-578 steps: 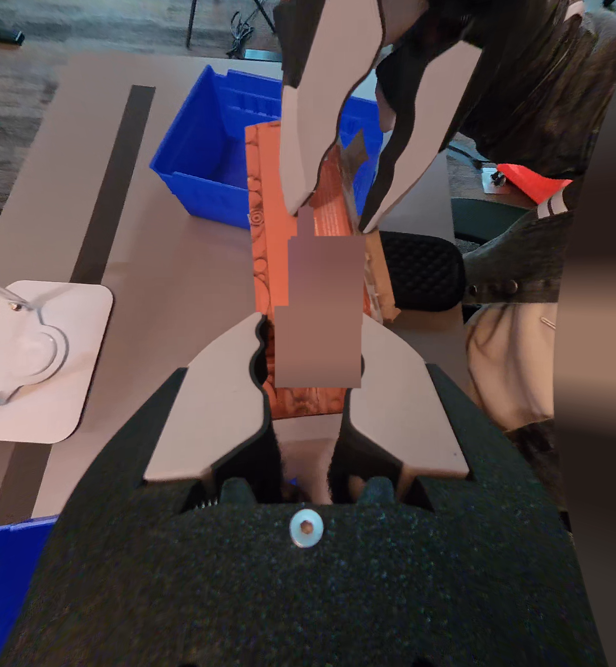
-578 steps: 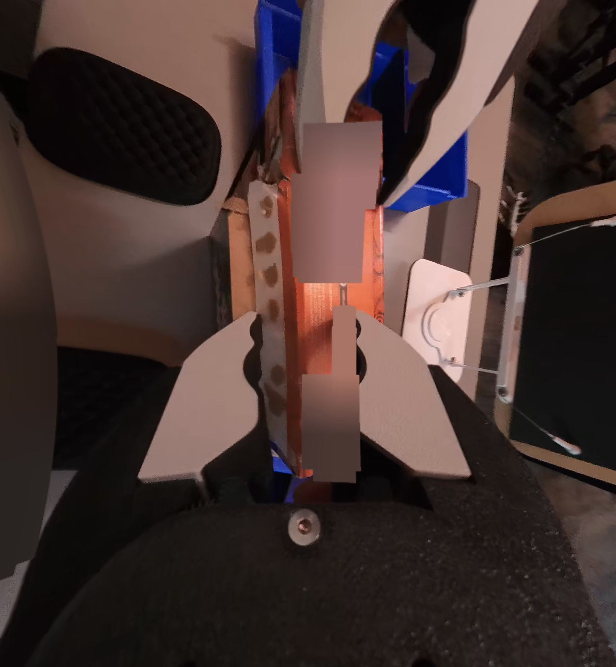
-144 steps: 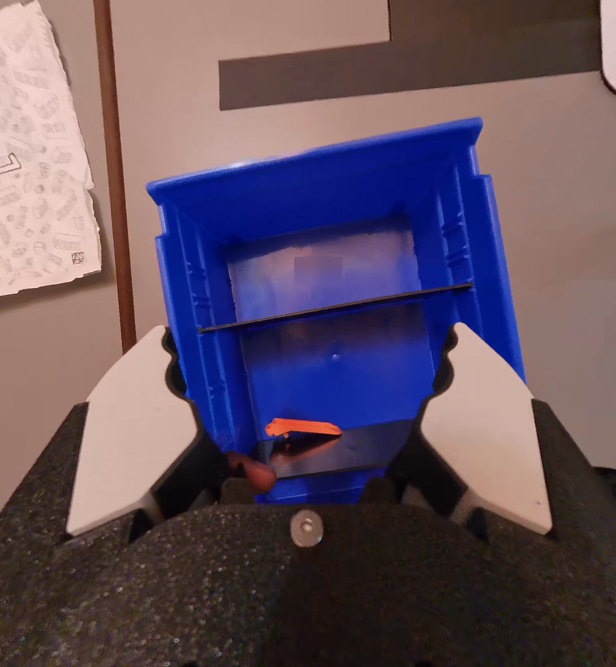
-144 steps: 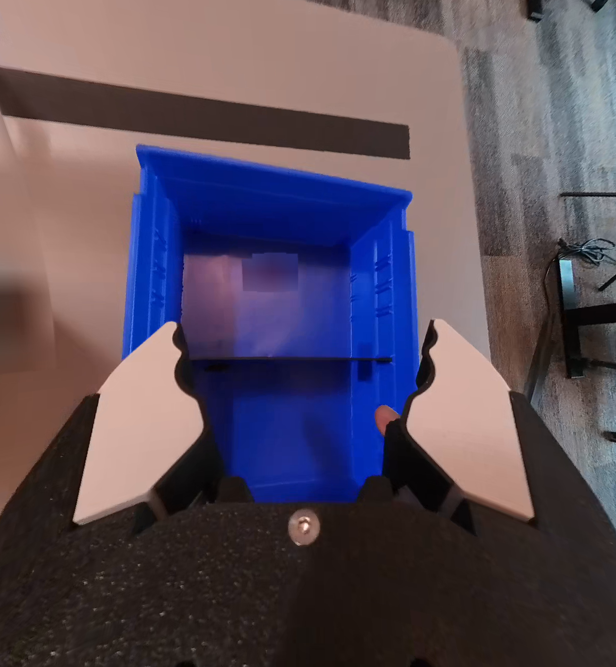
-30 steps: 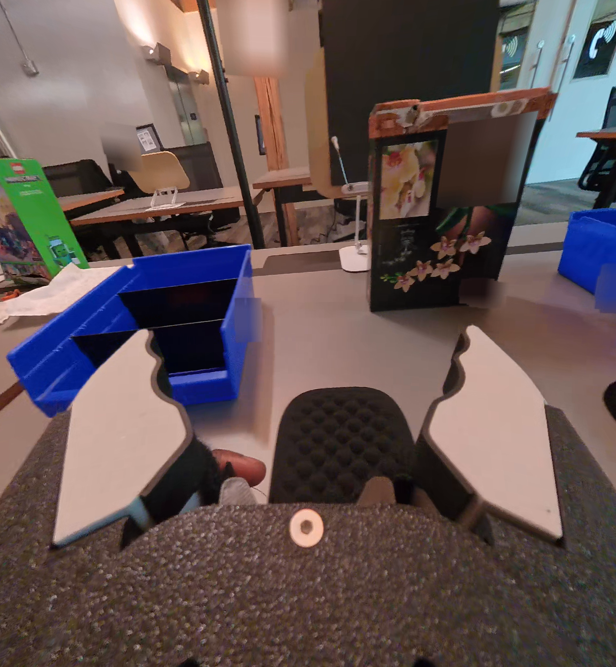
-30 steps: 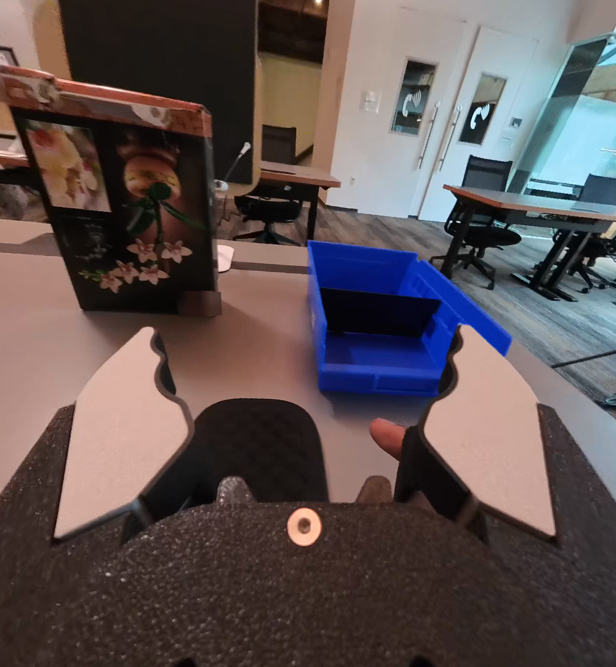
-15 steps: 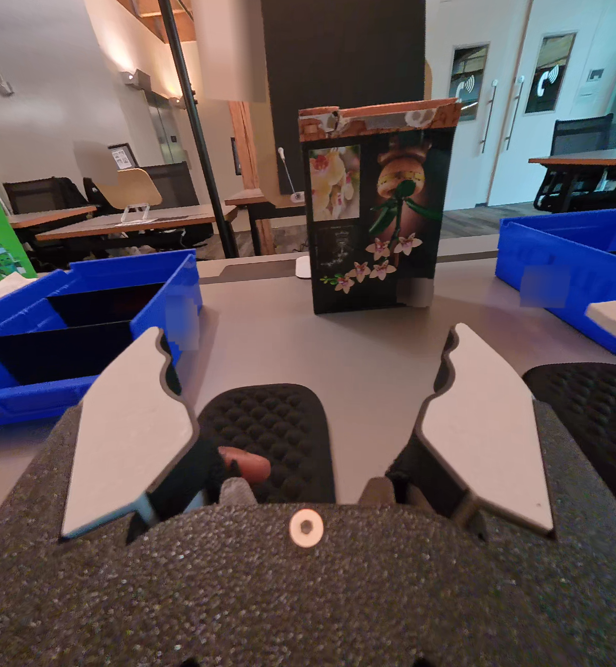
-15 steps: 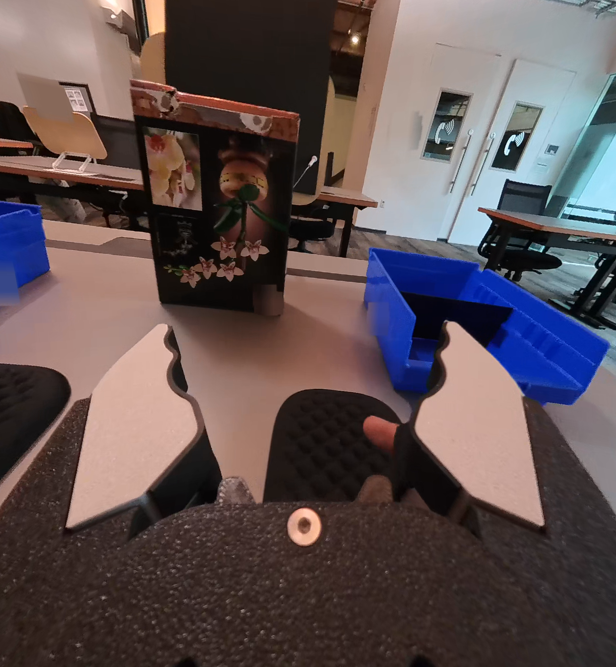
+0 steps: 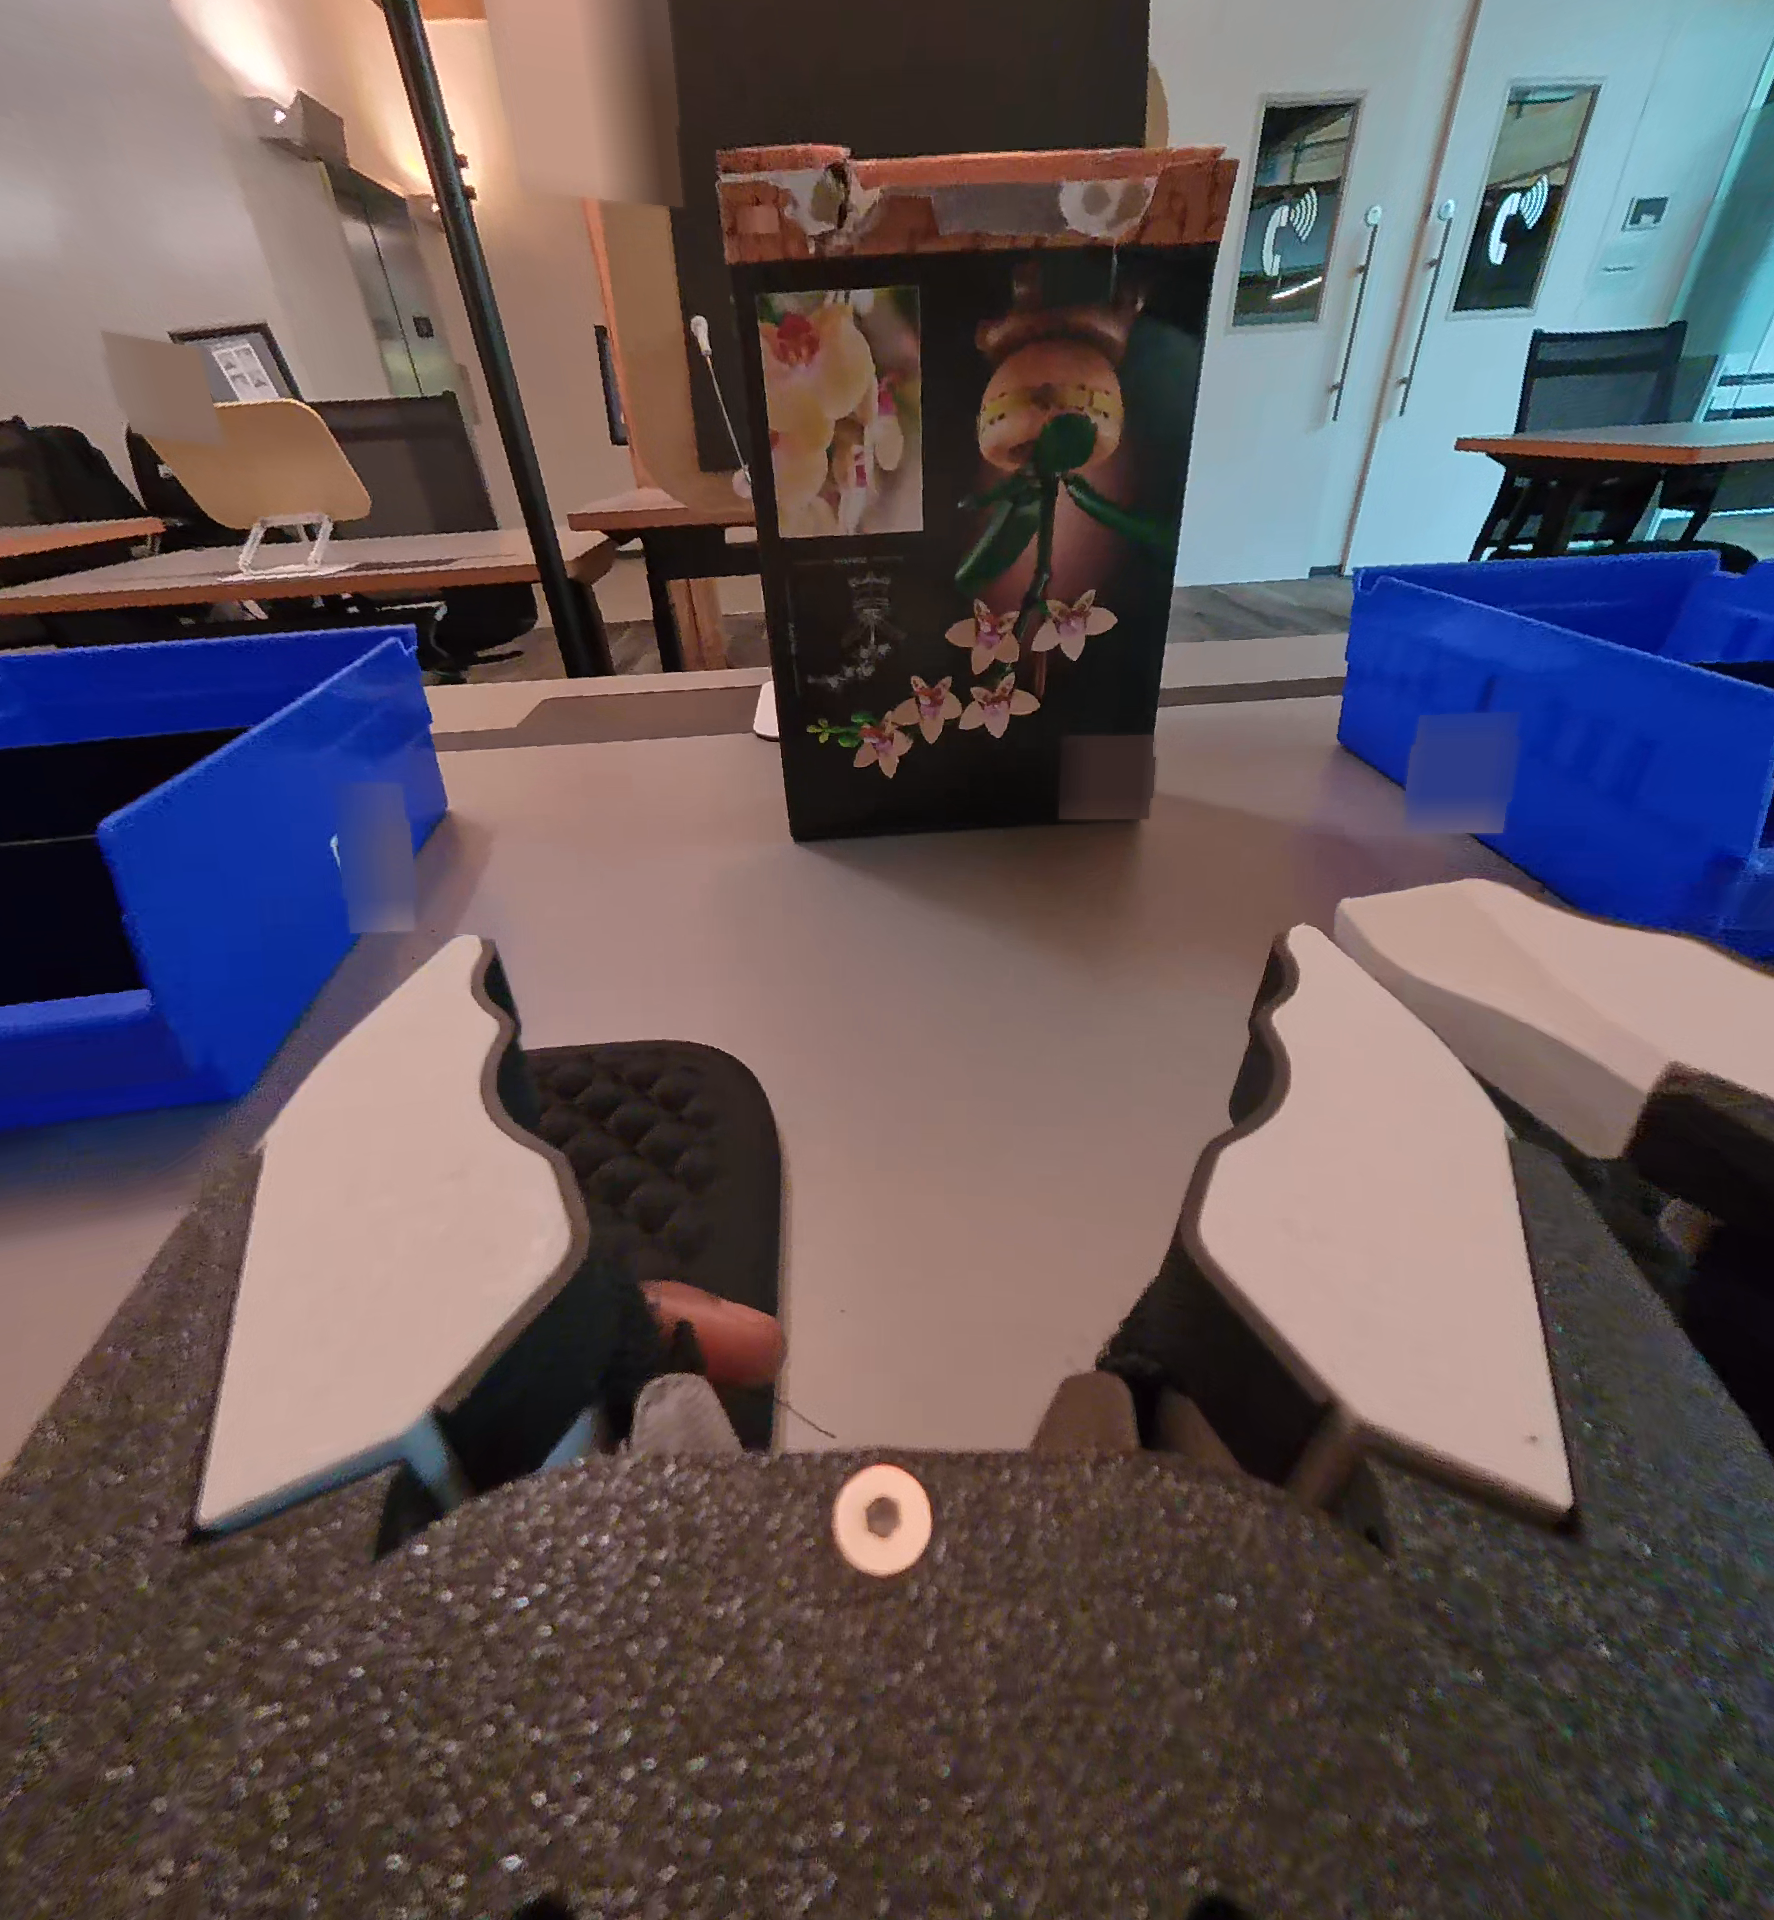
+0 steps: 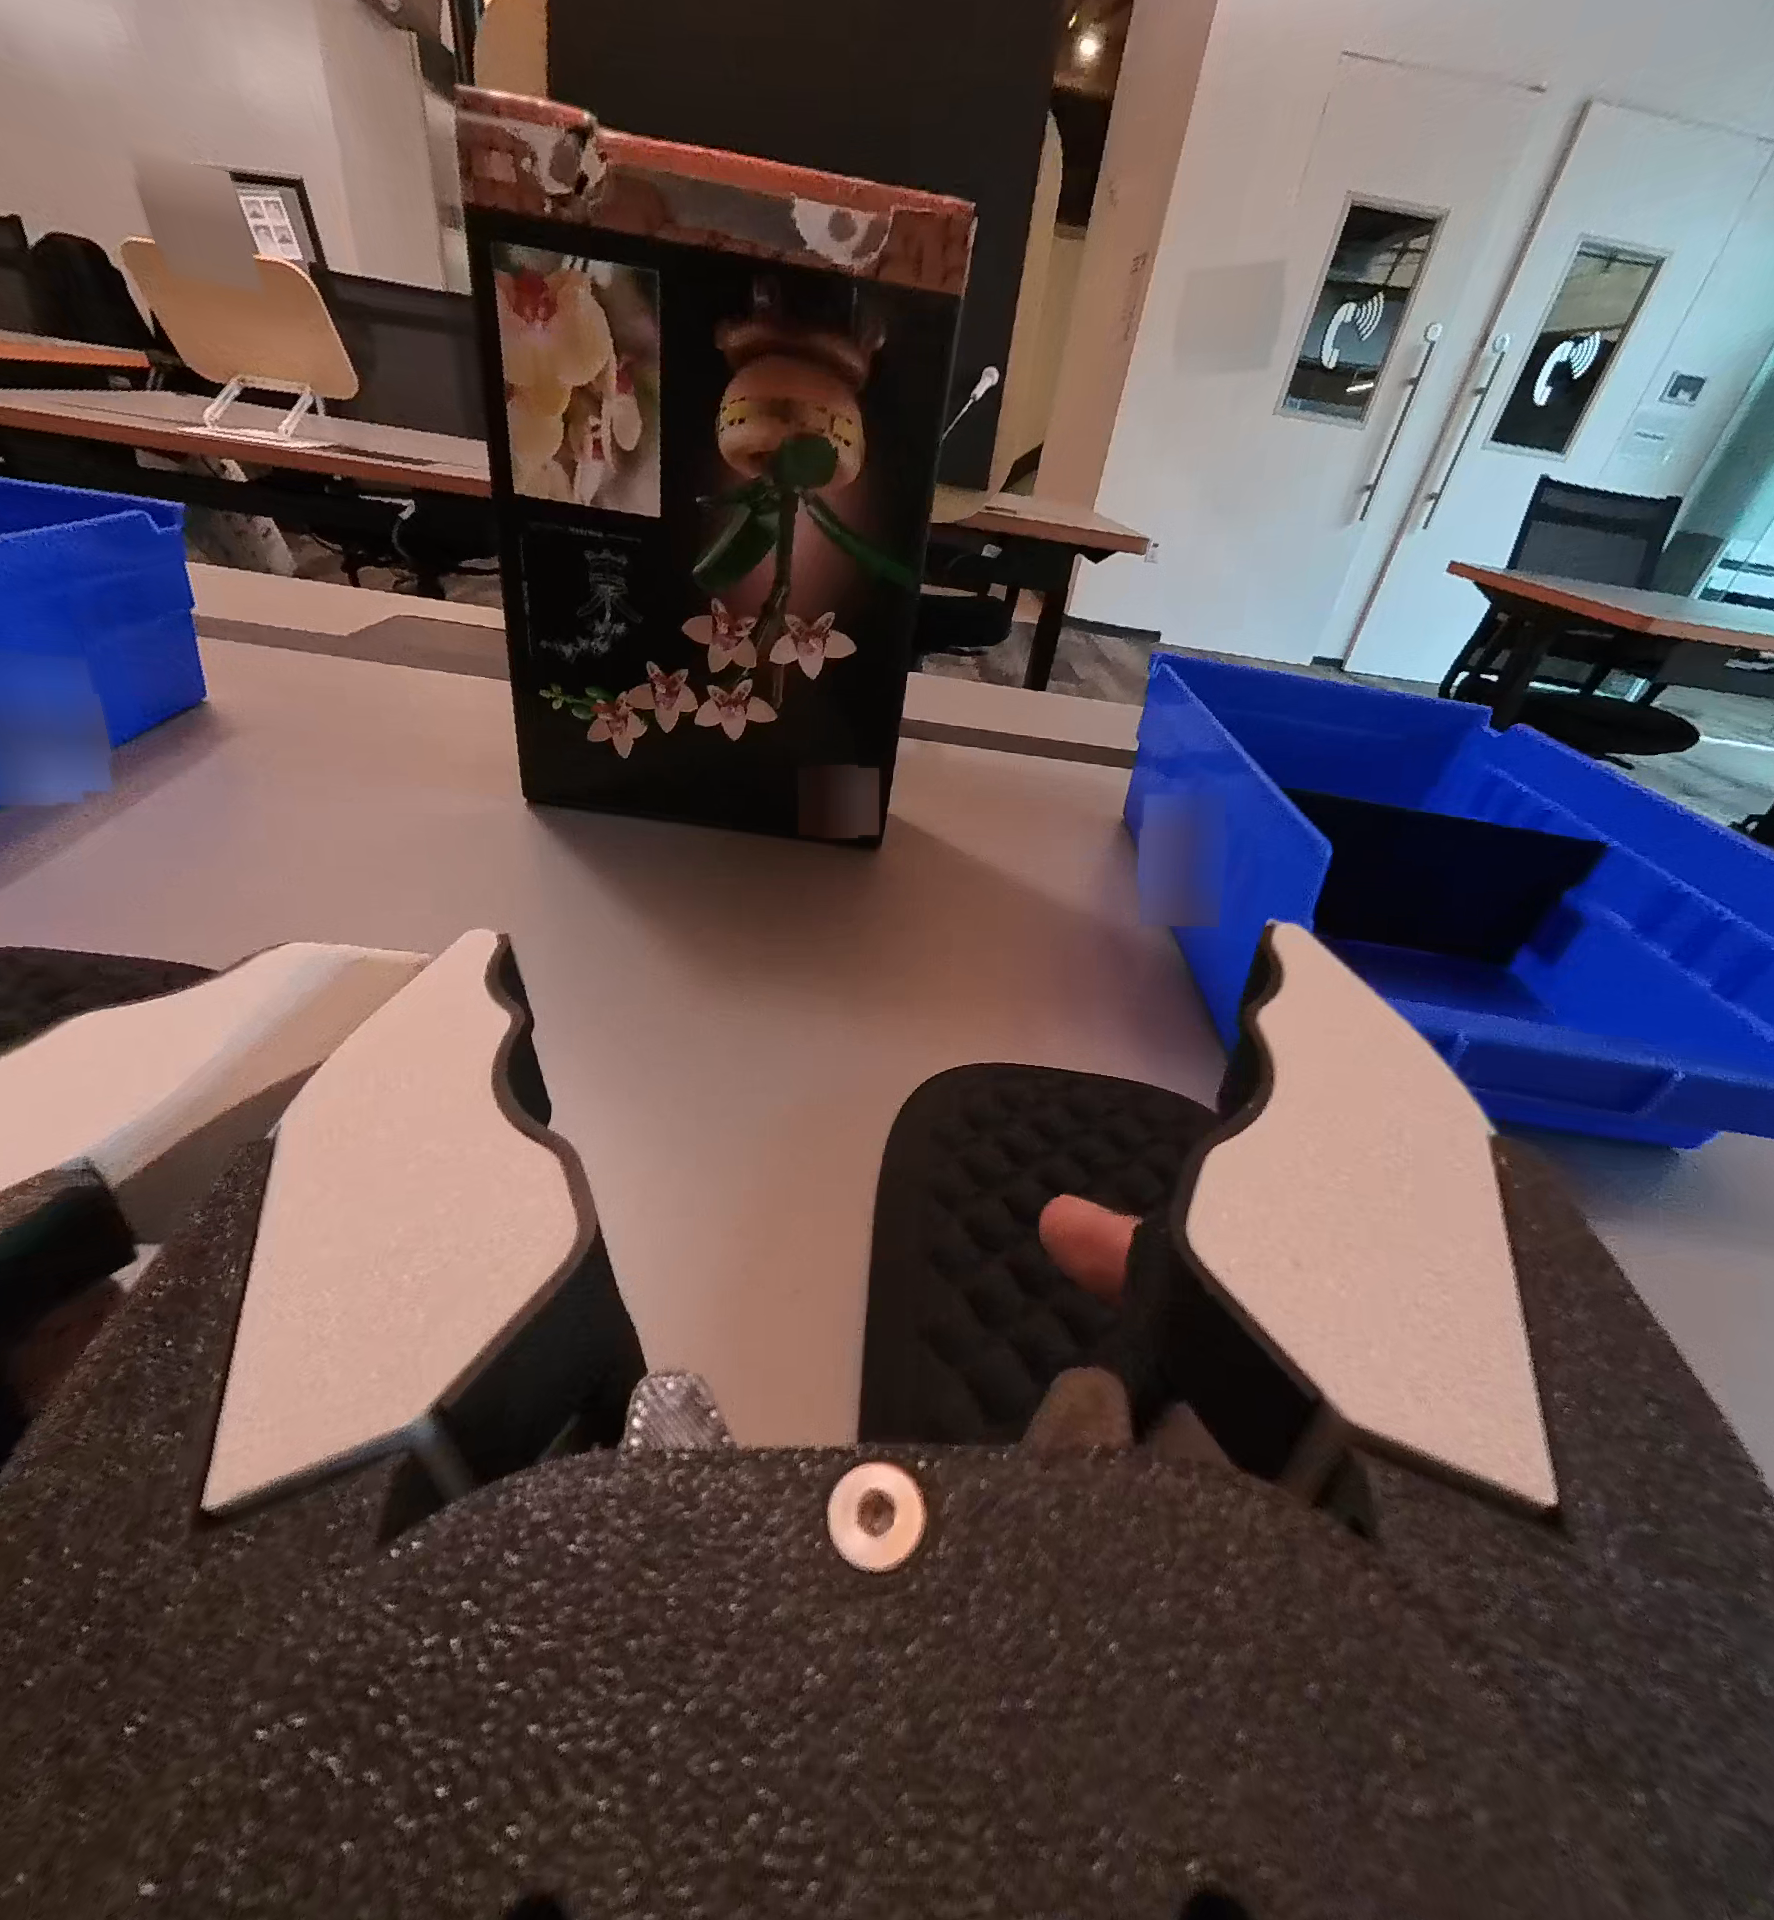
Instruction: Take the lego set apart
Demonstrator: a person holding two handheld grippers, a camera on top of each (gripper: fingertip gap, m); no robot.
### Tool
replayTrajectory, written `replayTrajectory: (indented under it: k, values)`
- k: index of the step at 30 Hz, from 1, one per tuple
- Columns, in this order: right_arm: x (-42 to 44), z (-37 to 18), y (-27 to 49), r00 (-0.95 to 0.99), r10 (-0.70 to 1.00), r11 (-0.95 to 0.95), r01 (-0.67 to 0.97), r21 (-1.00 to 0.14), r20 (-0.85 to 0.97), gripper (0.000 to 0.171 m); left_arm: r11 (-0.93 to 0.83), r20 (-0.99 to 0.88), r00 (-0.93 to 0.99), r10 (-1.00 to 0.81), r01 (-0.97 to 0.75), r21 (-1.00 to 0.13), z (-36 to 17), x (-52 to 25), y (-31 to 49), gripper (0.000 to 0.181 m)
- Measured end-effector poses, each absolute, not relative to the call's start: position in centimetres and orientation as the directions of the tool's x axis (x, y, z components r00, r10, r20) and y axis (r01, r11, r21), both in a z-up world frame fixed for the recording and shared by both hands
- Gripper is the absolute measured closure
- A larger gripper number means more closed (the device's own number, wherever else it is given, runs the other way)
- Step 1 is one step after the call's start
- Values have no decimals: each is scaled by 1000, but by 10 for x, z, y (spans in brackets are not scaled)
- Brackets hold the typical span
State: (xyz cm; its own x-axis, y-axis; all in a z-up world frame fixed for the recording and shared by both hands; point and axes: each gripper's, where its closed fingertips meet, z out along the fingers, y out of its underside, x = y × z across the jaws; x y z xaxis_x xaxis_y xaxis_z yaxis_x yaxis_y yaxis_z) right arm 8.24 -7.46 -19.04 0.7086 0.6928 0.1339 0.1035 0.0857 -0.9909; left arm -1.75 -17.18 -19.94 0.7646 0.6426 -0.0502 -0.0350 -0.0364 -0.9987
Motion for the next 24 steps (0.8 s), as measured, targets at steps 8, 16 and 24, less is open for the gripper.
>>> replayTrajectory:
  k: [8,16,24]
  values:
    - [80,-195,-75,705,698,79,97,-992,124,52,-25,-41,772,634,-32,-999,-206,-15,-167,65]
    - [80,-190,-81,676,718,158,71,-985,163,165,-9,-57,773,632,-66,-998,-203,-15,-167,170]
    - [70,-198,-89,633,751,146,116,-982,187,171,-38,-80,763,641,-72,-997,-206,-12,-166,181]
